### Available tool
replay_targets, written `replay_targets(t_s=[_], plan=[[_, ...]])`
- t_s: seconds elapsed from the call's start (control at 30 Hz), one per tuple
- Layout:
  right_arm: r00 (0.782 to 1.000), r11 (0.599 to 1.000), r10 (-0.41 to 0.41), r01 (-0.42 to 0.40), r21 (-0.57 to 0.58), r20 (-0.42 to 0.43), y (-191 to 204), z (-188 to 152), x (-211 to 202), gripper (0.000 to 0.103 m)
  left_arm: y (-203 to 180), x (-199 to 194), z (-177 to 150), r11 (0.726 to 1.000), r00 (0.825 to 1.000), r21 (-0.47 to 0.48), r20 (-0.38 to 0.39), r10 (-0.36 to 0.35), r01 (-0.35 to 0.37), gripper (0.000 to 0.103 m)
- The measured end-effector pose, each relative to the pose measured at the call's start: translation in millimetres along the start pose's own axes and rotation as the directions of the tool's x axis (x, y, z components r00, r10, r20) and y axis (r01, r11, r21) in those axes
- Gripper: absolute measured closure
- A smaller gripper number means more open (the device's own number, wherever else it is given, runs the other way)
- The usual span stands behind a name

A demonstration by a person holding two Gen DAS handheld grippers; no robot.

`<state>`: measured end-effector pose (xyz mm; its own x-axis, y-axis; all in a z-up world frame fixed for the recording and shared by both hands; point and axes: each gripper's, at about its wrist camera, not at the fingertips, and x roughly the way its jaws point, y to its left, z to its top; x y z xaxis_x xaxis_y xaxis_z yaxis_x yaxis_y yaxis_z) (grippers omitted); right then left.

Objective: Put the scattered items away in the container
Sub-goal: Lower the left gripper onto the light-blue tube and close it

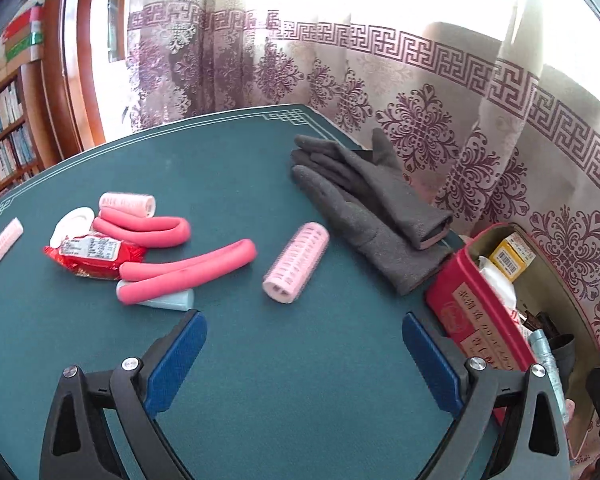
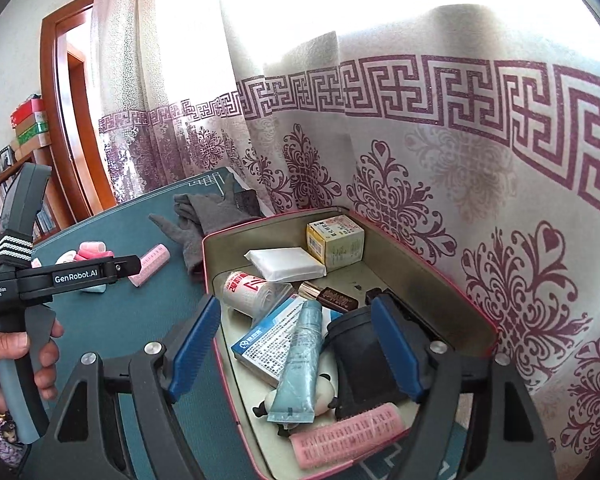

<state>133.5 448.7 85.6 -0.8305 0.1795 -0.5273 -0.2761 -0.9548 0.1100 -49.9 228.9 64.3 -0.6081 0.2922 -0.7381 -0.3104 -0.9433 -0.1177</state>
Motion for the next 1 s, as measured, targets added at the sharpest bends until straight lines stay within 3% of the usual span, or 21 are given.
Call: replay_targets(t_s=[0.2, 0.37, 1.0], plan=[[0.998, 0.997, 0.066, -0.067, -0.047, -0.011, 32.4, -3.8, 4.2, 0.022, 69.9, 5.0, -15.6, 0.986, 0.994, -0.12, -0.026, 0.11, -0.113, 0.003], [0.993, 0.989, 0.111, -0.115, -0.092, -0.039, 59.3, -8.8, 9.3, 0.022, 102.4, 12.7, -16.9, 0.975, 0.989, -0.169, -0.038, 0.143, -0.147, 0.003], [0.965, 0.943, 0.188, -0.23, -0.24, -0.185, 130.2, -27.7, 50.8, 0.022, 112.0, 66.4, 9.0, 0.988, 0.987, -0.019, -0.064, 0.15, -0.152, 0.003]])
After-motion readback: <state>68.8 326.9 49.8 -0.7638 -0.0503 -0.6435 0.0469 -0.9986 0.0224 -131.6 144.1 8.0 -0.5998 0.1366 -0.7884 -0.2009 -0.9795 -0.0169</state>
